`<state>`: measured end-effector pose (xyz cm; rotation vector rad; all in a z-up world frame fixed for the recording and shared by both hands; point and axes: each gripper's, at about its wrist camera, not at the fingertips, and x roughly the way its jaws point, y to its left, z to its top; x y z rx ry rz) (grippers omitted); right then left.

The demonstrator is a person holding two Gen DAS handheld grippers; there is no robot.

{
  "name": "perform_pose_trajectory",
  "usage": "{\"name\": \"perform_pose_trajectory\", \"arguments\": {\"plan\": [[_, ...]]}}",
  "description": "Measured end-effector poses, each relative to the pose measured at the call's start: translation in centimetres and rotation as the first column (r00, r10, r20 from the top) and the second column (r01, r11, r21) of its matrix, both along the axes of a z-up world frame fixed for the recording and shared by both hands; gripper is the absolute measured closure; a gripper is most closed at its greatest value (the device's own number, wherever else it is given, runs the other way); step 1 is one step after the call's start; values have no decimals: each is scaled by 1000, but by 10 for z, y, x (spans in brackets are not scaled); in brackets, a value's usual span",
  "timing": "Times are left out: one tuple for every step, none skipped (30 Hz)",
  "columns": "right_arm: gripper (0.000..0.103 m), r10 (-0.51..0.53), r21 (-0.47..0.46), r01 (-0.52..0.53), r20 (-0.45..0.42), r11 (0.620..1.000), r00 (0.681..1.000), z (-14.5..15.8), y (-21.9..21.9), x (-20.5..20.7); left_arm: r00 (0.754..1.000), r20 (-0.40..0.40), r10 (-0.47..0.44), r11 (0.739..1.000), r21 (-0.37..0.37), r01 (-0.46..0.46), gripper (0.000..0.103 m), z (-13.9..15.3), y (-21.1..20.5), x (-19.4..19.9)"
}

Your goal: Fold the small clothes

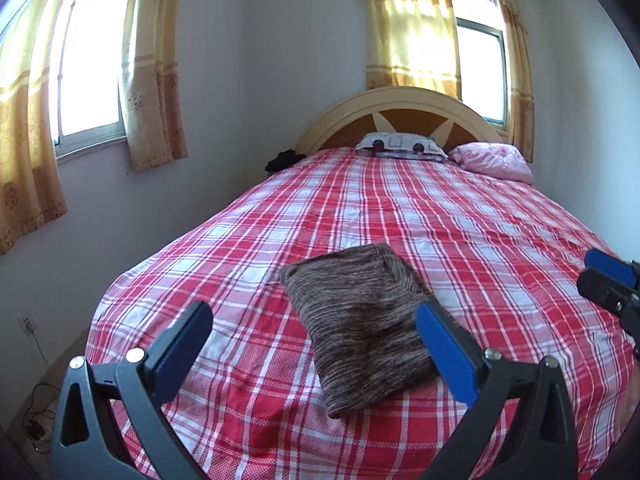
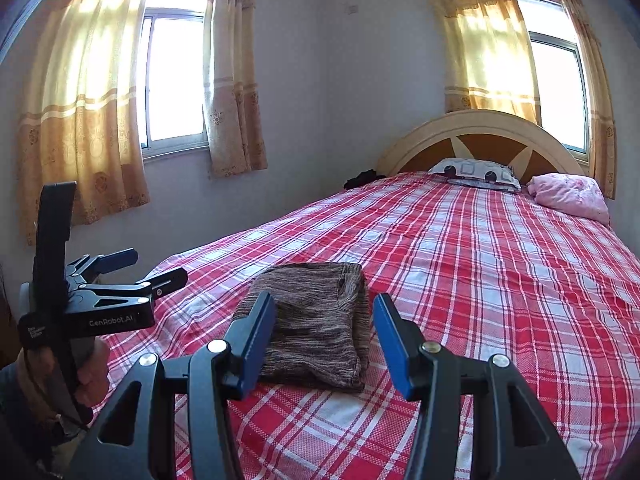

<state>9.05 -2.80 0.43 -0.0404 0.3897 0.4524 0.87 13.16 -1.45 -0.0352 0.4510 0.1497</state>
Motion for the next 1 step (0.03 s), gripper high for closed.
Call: {"name": "perform_pose_trajectory", "arguments": {"plan": [[51,1,0,-1,0,1000,1000,0,0,0,1000,0,-5,1000,4,5,0,-1,-1,0]]}}
